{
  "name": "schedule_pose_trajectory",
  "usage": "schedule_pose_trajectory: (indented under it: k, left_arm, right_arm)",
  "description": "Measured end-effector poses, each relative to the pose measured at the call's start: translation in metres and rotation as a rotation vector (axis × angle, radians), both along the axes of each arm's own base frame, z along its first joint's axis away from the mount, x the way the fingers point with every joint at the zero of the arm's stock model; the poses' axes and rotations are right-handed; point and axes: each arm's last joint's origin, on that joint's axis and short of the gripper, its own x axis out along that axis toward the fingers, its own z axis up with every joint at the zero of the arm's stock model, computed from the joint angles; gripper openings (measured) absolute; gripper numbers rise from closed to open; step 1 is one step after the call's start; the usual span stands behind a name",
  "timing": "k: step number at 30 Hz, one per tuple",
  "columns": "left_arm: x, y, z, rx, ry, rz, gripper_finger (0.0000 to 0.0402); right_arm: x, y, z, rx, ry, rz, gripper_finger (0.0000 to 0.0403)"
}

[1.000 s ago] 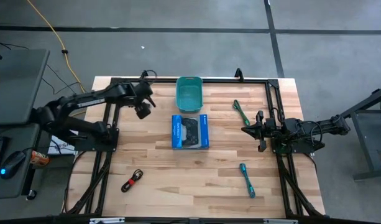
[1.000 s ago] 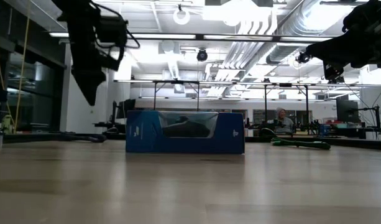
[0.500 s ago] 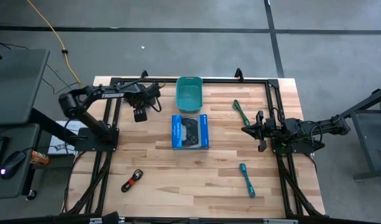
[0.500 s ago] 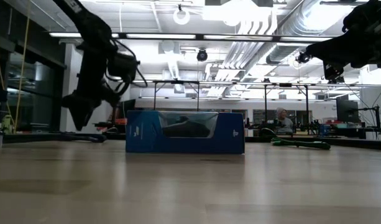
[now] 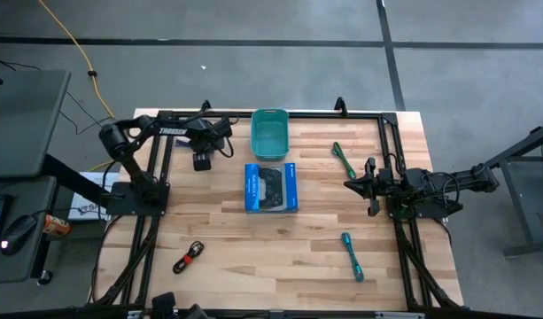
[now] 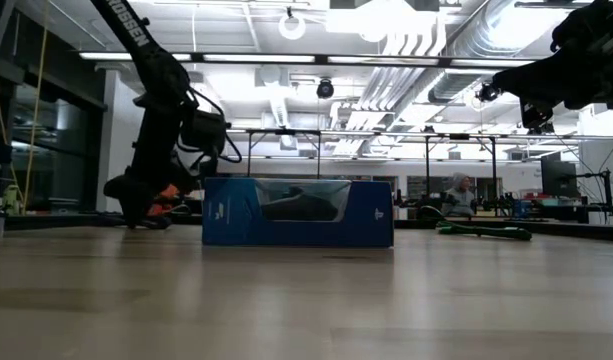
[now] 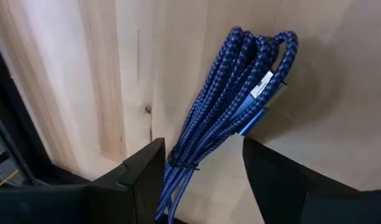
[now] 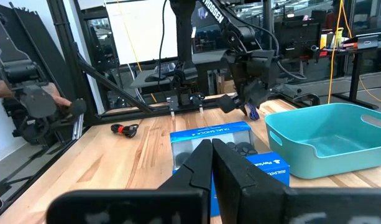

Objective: Pick and place USB-C Cables
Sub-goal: Put the violet charger cable into the light blue bin

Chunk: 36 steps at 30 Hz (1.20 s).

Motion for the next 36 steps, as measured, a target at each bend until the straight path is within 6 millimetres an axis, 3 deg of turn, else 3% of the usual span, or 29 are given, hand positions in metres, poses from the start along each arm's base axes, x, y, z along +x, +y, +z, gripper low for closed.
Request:
schedule_pose_trajectory:
  k: [10, 14, 20, 27, 32, 36]
  left_arm:
    - [0.003, 0.000, -0.008, -0.001, 0.070, -0.057, 0.0188]
    - [0.002, -0.001, -0.008, -0.013, 0.073, -0.077, 0.0137]
    - [0.002, -0.001, -0.009, -0.015, 0.072, -0.075, 0.0015]
    - [0.006, -0.005, -0.008, 0.017, 0.088, -0.083, 0.0010]
    - [0.017, -0.004, 0.010, 0.043, 0.084, -0.081, 0.0004]
    - [0.031, -0.001, 0.043, 0.107, -0.003, -0.057, 0.0002]
  right_arm:
    - [0.000, 0.000, 0.000, 0.000, 0.000, 0.000, 0.0000]
    - [0.000, 0.000, 0.000, 0.000, -0.001, 0.000, 0.0000]
    - [0.000, 0.000, 0.000, 0.000, -0.001, 0.000, 0.0000]
    - [0.000, 0.000, 0.000, 0.000, 0.000, 0.000, 0.0000]
    - [0.000, 0.000, 0.000, 0.000, 0.000, 0.000, 0.0000]
    - [0.000, 0.000, 0.000, 0.000, 0.000, 0.000, 0.0000]
